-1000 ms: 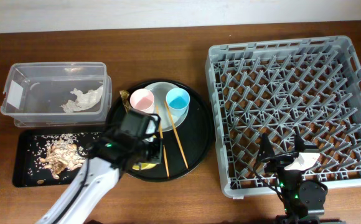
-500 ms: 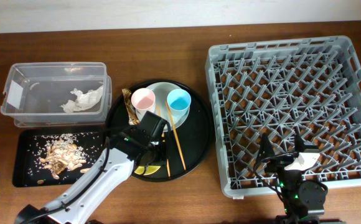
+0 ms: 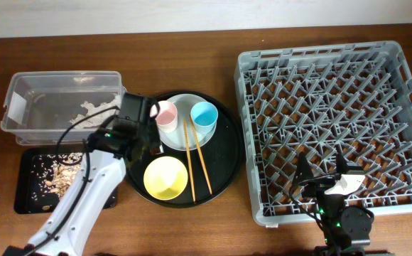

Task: Sort waste into correct bins and load items into the dishwasher rack
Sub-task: 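Return the empty yellow bowl to the round tray with the left gripper, then grasp the gold wrapper on the round tray with the left gripper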

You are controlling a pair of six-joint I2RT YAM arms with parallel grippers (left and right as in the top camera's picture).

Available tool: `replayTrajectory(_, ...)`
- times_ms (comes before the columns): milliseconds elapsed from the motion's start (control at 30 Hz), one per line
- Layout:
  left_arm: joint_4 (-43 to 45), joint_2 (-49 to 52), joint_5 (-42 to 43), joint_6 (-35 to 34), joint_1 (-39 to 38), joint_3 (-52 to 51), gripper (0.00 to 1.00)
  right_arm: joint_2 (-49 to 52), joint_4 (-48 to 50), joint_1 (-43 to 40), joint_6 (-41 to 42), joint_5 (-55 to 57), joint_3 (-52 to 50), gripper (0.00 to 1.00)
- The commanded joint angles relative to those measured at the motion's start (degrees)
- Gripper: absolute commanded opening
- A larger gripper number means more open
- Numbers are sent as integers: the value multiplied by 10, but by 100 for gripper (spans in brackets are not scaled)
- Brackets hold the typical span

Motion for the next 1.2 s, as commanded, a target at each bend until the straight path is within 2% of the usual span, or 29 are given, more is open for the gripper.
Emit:
replayTrajectory(0,35,41,-4,-1,20,5,30,-5,-2,-5,2,1,-4,98)
replayTrajectory(200,84,107,-4,-1,33,5,22,-5,-2,-5,2,1,-4,98)
replayTrajectory(533,140,180,33,-3,67,5,22,-5,-2,-5,2,1,-4,98)
replayTrajectory(700,176,190,99,8,86,4,22,-5,-2,-5,2,1,-4,98)
replayTrajectory(1033,200,243,117,14,87,4,22,-5,-2,-5,2,1,-4,98)
replayTrajectory(1133,203,249,113,14,87,4,16,-5,-2,-5,2,1,-4,98)
replayTrajectory(1167,203,247,107,14,87,5,11,-5,-2,-5,2,1,-4,98)
